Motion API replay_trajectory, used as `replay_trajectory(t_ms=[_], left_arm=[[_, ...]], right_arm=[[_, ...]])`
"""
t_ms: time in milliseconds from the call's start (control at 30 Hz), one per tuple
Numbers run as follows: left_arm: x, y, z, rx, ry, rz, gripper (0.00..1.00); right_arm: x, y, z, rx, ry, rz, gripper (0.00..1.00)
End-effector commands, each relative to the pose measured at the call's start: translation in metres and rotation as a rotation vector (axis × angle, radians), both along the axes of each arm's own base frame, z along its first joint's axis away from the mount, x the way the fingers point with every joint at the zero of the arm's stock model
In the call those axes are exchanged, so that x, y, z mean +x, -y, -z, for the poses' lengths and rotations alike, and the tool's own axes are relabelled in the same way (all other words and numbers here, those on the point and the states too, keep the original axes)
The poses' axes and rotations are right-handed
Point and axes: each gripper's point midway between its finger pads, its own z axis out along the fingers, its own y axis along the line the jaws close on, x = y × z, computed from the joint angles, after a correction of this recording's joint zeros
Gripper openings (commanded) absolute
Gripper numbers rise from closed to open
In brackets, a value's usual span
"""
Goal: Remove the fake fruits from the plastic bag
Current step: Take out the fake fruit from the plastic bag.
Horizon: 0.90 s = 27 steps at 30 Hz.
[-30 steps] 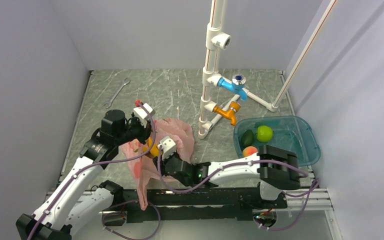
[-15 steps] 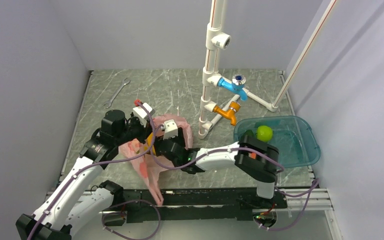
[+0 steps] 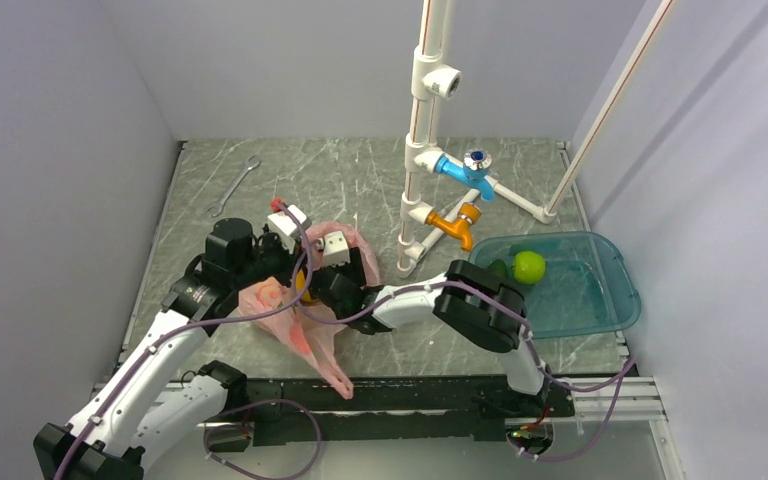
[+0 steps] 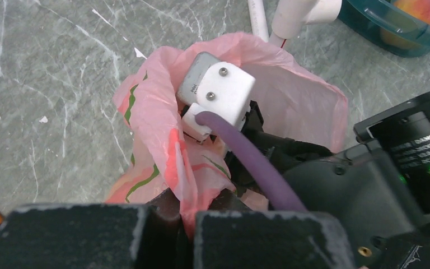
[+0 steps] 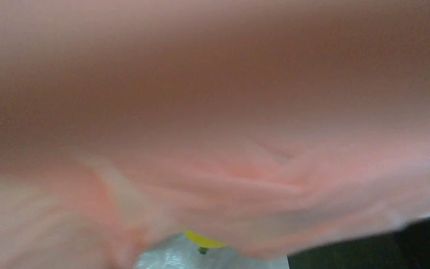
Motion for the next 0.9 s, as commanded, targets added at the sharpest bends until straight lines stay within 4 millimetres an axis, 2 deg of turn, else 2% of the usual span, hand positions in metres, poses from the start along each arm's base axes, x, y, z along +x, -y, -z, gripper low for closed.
replay_trajectory(t_ms=[0,167,267,333,367,400,533,667,867], left_arm=[[0.001,0.005,-0.014,-0.025,0.035,0.018,0.0],[0.002,0.005,-0.014,-0.024,0.034,0.014,0.0],[0.003,0.005,-0.013,-0.022,0.03,0.013,0.0],[0.003,0.005,-0.012,-0.02,0.028,0.012,0.0],[0.003,0.005,-0.012,-0.018,0.027,0.011,0.0],[0.003,0.005,-0.012,-0.017,0.027,0.01,0.0],[0.005,0.004,-0.01,-0.008,0.019,0.002,0.0],[0.007,0.0,-0.009,0.004,0.017,-0.02,0.0],[0.01,-0.002,-0.007,0.015,0.01,-0.036,0.0]], right_arm=[[0.01,0.006,0.017,-0.061,-0.008,0.017,0.8],[0.009,0.005,0.026,-0.064,-0.017,-0.013,0.78],[0.008,-0.002,0.026,-0.071,-0.012,-0.055,0.66],[0.007,-0.005,0.015,-0.057,-0.001,-0.079,0.53],[0.006,-0.006,0.009,-0.046,0.008,-0.09,0.42],[0.006,-0.006,0.0,-0.033,0.017,-0.098,0.38],[0.001,-0.006,-0.029,-0.002,0.029,-0.124,0.28],[-0.015,-0.003,-0.054,0.086,0.004,-0.176,0.16],[-0.048,0.009,-0.065,0.194,-0.071,-0.276,0.04]])
